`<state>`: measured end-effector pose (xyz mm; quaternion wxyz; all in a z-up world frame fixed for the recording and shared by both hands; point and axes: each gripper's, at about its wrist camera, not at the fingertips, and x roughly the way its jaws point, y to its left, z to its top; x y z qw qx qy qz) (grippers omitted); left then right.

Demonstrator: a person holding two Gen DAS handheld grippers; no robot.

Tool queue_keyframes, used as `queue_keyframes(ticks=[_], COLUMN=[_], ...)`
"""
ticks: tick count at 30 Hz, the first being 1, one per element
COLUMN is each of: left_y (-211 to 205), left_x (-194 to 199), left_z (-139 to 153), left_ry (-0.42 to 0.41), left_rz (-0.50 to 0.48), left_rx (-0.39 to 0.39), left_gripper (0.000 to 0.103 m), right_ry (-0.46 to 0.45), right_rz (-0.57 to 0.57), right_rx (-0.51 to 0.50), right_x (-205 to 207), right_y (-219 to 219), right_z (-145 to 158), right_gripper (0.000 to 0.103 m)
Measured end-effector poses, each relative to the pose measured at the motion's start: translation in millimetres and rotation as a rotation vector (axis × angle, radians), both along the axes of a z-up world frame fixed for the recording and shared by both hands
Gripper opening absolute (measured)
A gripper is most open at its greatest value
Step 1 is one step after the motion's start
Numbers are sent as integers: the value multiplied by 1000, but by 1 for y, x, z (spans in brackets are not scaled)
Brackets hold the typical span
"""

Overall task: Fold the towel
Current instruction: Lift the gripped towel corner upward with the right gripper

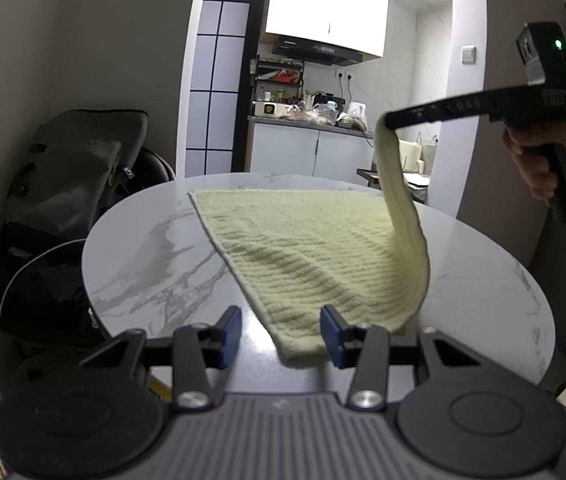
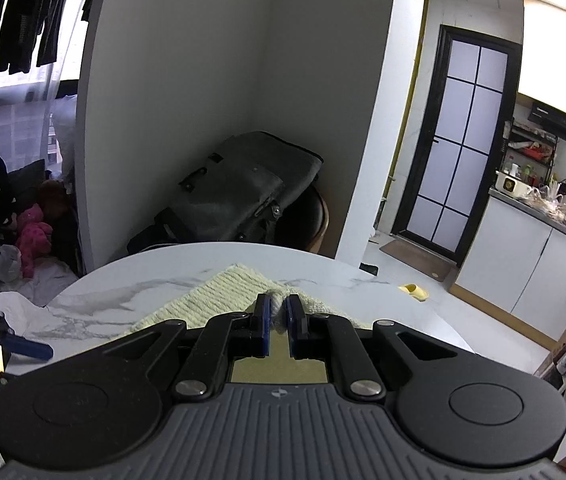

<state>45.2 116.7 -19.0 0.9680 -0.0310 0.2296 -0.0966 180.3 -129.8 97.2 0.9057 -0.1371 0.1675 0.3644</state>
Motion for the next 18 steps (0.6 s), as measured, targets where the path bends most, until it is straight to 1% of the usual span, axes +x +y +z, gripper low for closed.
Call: queue_keyframes(ticks=[18], left_y=[7], left_x=[9], left_z=[2], left_ry=[22], left_rz=[-15], left_rx=[-1], left_gripper=[47], right_ry=[10], right_rz=[35], right_rx=[6], right_x=[18], right_y=[31], right_z=[-1], right_gripper=[10])
